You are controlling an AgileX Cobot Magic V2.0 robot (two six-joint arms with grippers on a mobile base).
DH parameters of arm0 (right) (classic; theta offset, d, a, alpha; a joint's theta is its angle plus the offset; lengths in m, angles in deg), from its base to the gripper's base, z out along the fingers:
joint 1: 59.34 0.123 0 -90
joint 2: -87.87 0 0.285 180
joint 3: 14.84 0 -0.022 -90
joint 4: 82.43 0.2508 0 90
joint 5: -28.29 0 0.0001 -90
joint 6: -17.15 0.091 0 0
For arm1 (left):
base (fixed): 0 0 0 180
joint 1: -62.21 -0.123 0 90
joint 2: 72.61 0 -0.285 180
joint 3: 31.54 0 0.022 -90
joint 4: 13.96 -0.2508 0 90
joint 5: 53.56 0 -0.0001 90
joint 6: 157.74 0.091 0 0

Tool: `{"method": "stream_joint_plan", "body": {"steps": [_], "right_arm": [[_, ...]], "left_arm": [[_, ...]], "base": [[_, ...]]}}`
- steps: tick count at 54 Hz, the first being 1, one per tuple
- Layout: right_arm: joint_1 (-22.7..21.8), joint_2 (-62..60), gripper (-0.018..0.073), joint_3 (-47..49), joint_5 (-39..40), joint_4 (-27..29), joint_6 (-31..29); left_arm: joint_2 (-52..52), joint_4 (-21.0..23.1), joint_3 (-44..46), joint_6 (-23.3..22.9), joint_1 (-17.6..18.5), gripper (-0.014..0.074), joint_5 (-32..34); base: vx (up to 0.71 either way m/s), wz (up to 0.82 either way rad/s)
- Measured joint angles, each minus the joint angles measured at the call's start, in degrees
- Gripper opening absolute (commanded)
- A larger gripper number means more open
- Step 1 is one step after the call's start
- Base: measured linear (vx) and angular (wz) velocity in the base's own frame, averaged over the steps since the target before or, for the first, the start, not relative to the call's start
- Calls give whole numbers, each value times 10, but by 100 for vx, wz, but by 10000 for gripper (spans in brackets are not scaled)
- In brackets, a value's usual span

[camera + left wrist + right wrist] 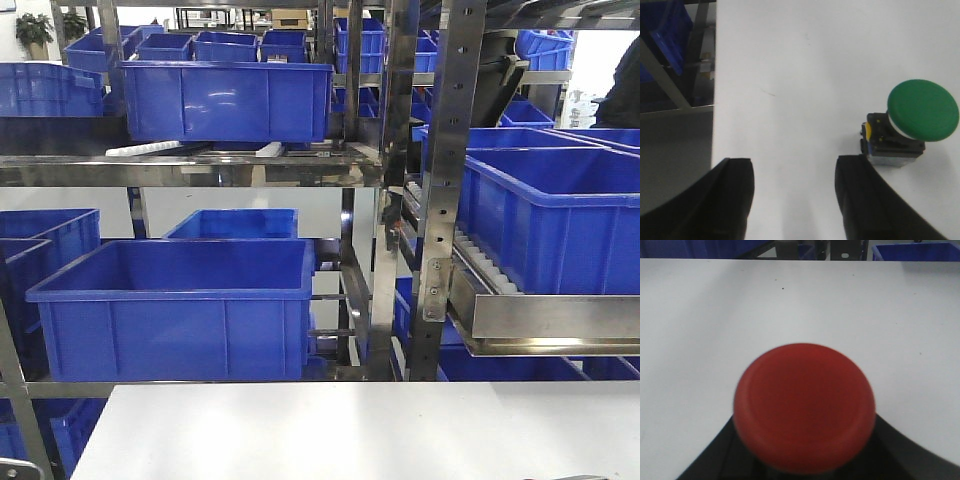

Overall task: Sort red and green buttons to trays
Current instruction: 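Grasp the green button with left gripper, red button with right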

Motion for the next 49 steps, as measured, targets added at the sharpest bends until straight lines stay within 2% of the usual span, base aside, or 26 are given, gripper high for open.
{"method": "stream_joint_plan", "body": {"steps": [6,16,21,39,49], "right_arm": [[0,0,-13,0,0,20,1],[0,0,-13,0,0,54,1],[0,0,-13,0,0,61,1],[0,0,-13,0,0,62,1],[0,0,-13,0,0,61,1]], "left_arm": [[45,-50,0,-47,21,453,39],[77,-175,0,-146,45,447,112],[82,-211,0,-166,46,447,149],[140,-211,0,-165,46,447,213],[181,-195,0,-160,46,447,277]], "base": [[0,0],[0,0],[0,0],[0,0],[0,0]]}}
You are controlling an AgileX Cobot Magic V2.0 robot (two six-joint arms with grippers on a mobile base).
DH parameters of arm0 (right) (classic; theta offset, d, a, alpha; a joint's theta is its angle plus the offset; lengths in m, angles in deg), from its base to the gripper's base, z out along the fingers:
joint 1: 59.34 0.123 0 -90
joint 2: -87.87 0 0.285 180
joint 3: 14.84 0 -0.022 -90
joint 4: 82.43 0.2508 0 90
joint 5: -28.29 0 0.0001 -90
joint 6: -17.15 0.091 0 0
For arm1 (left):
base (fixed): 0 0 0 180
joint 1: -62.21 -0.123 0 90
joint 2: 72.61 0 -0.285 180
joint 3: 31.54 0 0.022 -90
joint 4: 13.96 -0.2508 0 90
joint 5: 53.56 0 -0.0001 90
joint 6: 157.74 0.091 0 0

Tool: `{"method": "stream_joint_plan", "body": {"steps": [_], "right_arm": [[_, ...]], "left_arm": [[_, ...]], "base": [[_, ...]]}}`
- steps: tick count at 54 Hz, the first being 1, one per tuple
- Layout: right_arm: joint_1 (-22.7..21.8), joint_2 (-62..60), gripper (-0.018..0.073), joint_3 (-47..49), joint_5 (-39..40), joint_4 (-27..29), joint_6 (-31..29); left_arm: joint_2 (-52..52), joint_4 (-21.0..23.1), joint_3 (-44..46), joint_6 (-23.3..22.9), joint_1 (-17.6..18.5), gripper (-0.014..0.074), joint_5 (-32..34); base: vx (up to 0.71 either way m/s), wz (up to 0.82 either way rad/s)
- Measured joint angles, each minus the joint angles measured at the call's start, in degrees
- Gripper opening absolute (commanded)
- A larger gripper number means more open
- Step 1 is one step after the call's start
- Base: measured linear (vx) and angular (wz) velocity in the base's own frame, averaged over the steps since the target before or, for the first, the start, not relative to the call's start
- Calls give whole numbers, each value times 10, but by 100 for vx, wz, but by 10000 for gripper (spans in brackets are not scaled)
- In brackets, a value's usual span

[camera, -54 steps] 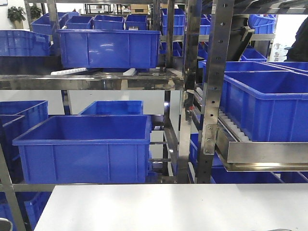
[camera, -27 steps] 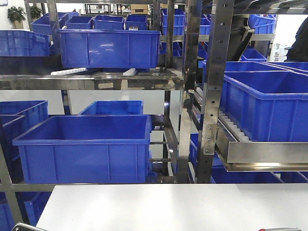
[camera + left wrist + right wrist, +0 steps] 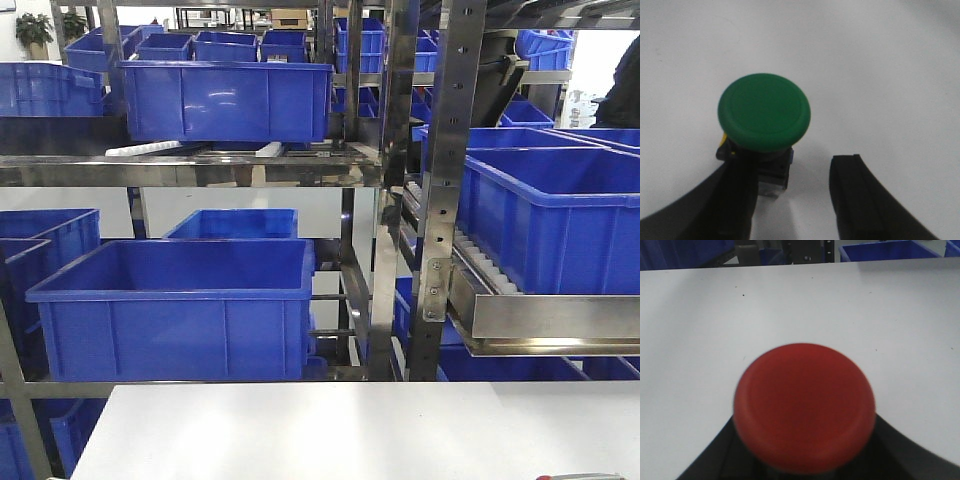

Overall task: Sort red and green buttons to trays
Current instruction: 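Grasp the green button with left gripper, red button with right, then lift both held buttons up off the table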

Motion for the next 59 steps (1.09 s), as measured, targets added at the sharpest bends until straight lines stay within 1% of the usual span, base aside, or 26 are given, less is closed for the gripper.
{"method": "stream_joint_plan", "body": {"steps": [4,10,16,20,30,41,51,59], "right_arm": [[0,0,-13,0,0,-1,0],[0,0,-13,0,0,-1,0],[0,0,-13,0,0,-2,0],[0,0,-13,0,0,-2,0],[0,0,-13,0,0,-2,0],[0,0,-13,0,0,-4,2],[0,0,-13,0,0,-5,17],[0,0,-13,0,0,-5,37]], "left_arm": [[13,18,1,3,0,447,26],[36,66,2,13,0,447,66],[47,85,2,17,0,447,76],[48,89,2,22,0,447,77],[48,91,2,62,0,447,108],[48,92,4,86,0,447,122],[48,92,22,92,0,437,122],[49,93,24,93,0,392,123]], "base": [[0,0],[0,0],[0,0],[0,0],[0,0],[0,0],[0,0],[0,0]]}}
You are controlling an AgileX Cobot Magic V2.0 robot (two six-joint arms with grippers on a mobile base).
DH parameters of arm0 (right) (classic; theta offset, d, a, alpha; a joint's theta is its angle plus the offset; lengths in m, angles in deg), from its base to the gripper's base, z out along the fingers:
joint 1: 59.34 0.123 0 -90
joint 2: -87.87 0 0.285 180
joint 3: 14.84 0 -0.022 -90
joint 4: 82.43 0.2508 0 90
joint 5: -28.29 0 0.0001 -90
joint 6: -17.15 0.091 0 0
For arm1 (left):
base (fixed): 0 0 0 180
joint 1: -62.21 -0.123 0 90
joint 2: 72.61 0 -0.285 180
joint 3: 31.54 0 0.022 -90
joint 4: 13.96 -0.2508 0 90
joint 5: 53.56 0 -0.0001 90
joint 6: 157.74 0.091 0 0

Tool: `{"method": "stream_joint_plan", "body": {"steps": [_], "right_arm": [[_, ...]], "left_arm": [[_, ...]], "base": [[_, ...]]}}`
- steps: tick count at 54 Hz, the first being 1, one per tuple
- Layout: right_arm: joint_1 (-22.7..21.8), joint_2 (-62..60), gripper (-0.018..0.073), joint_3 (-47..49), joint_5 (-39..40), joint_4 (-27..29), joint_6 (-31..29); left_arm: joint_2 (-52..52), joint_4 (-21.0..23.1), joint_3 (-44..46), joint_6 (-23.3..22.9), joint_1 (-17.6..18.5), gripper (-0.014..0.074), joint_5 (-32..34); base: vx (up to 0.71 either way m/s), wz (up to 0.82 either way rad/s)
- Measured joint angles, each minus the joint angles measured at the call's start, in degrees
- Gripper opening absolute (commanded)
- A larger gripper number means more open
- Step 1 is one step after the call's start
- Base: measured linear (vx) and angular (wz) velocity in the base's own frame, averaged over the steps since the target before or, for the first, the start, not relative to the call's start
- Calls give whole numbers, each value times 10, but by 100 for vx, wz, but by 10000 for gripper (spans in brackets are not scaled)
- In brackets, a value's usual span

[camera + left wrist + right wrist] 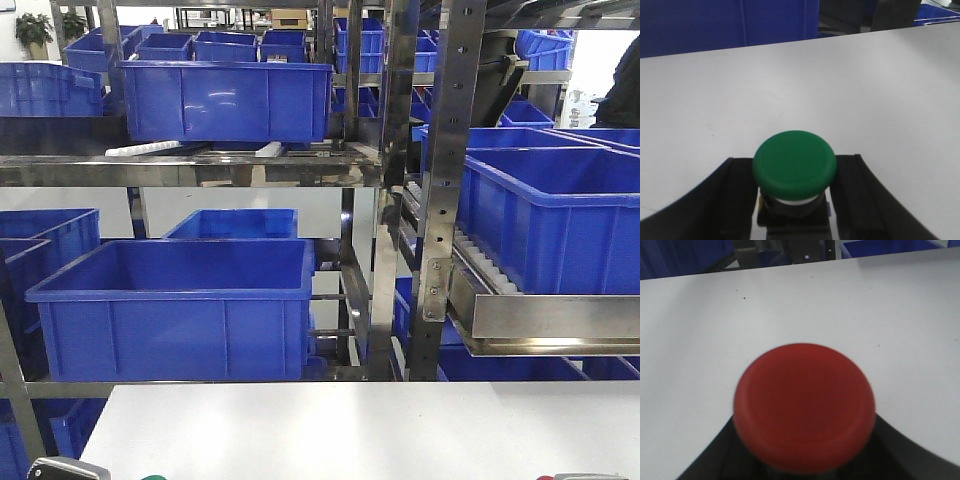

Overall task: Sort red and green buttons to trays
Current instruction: 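Lift both held buttons up off the table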

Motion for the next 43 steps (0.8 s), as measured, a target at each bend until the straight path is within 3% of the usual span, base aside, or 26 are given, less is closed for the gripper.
{"method": "stream_joint_plan", "body": {"steps": [8,19,26,32,43], "right_arm": [[0,0,-13,0,0,0,2],[0,0,-13,0,0,0,2],[0,0,-11,0,0,0,2],[0,-11,-10,0,-3,-8,3],[0,-91,-10,0,-5,-43,26]], "left_arm": [[14,0,0,0,0,271,13],[24,0,0,-1,0,9,31],[8,-1,0,-3,0,-8,5],[-32,-14,0,-23,0,-7,-62],[-163,-70,0,-96,0,-2,-189]], "base": [[0,0],[0,0],[0,0],[0,0],[0,0]]}}
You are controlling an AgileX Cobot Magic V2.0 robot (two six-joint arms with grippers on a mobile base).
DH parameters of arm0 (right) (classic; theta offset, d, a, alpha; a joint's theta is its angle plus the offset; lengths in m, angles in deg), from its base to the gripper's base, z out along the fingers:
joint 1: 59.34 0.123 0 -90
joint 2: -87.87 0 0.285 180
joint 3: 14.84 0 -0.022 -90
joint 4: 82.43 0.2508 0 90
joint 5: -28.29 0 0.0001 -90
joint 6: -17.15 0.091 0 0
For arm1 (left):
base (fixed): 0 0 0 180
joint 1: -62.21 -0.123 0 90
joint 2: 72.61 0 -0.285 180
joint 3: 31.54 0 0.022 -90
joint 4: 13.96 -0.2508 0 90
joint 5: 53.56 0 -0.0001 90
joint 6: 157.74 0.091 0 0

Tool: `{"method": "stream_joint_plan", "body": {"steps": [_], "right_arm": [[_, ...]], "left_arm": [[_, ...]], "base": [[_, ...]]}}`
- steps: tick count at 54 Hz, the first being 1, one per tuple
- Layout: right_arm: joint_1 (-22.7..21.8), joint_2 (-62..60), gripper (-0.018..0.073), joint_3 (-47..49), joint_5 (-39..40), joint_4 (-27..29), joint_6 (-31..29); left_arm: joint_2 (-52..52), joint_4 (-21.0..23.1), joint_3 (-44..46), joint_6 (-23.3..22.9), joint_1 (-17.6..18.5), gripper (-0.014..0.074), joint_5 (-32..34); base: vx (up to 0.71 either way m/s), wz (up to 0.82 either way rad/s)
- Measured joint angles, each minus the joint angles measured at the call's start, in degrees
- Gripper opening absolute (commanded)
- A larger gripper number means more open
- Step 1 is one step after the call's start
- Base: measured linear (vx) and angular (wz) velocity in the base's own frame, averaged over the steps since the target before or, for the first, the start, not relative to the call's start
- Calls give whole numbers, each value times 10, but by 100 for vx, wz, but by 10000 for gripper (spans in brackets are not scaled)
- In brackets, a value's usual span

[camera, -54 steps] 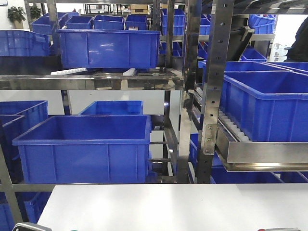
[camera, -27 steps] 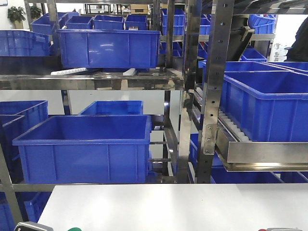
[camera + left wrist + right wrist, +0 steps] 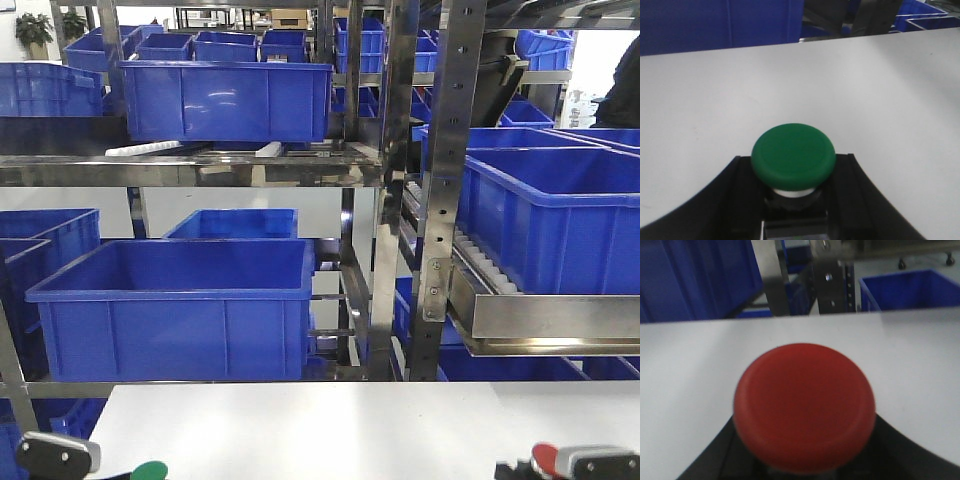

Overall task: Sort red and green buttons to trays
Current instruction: 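Lift both held buttons up off the table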

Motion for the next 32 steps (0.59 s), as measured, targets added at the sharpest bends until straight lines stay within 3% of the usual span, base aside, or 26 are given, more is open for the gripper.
{"method": "stream_joint_plan", "body": {"steps": [12,19,22,32], "right_arm": [[0,-151,-10,-1,-26,-4,109],[0,-252,-10,-3,-124,-26,159],[0,-293,-10,-5,-175,-45,168],[0,-471,-10,-7,-349,-162,196]], "left_arm": [[-153,-63,-1,-70,1,0,-130],[-236,-70,4,-83,1,0,-222],[-269,-70,19,-84,1,0,-296],[-363,-68,76,-83,1,0,-487]], "base": [[0,0],[0,0],[0,0],[0,0]]}}
